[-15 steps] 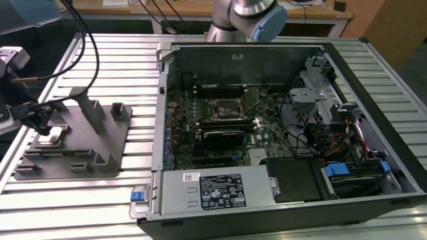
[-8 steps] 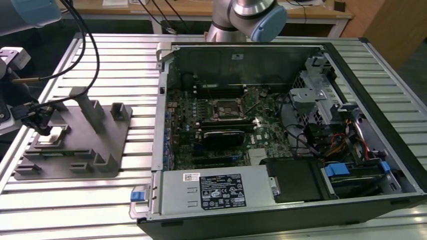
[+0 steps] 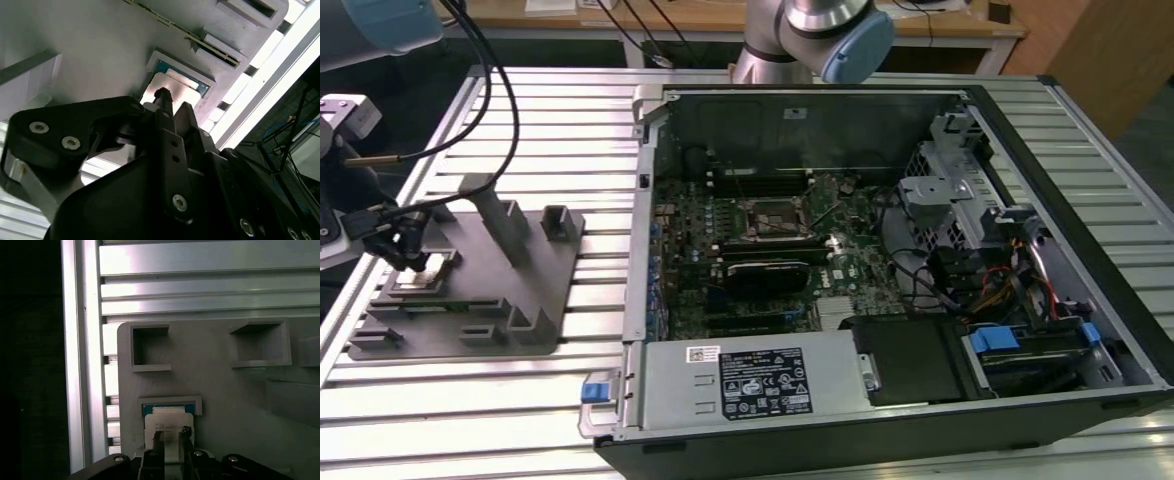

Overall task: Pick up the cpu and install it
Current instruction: 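Pick up the cpu and move it towards the insertion slot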

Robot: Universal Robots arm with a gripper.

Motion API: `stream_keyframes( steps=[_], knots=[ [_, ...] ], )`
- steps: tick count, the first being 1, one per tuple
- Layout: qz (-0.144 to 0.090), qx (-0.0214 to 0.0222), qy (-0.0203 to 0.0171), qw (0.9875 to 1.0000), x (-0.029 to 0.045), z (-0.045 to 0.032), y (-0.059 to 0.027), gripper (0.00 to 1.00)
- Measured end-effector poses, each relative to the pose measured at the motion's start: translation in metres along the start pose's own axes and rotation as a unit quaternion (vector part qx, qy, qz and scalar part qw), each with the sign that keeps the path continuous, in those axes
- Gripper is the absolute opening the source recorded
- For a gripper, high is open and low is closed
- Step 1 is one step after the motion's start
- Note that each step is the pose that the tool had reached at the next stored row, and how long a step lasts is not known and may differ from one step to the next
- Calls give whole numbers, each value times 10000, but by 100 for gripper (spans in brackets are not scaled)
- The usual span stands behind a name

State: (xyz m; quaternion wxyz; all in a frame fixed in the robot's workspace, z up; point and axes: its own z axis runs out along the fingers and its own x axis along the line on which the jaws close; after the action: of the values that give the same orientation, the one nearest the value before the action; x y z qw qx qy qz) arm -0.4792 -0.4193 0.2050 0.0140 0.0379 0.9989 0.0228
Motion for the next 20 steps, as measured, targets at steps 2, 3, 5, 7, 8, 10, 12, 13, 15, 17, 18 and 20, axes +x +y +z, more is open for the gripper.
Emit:
stream_keyframes(
  steps=[2, 3, 5, 7, 8, 10, 12, 13, 15, 17, 18, 20],
  knots=[
    [0, 0, 0, 10000, 0, 0, 0, 35],
    [0, 0, 0, 10000, 0, 0, 0, 35],
    [0, 0, 0, 10000, 0, 1, 0, 47],
    [0, 0, 0, 10000, 0, 1, 0, 53],
    [0, 0, 0, 10000, 0, 1, 0, 53],
    [0, 0, 0, 10000, 0, 1, 0, 59],
    [-10, -1, 0, 10000, 0, 5, 0, 59],
    [-38, -2, 0, 10000, 0, 10, 0, 59],
    [-108, -3, 4, 9999, 1, 20, 0, 59],
    [-141, -4, 5, 9999, 1, 38, -1, 59],
    [-142, -4, 6, 9999, 1, 44, -2, 59],
    [-142, -4, 6, 9999, 1, 54, -2, 59]
  ],
)
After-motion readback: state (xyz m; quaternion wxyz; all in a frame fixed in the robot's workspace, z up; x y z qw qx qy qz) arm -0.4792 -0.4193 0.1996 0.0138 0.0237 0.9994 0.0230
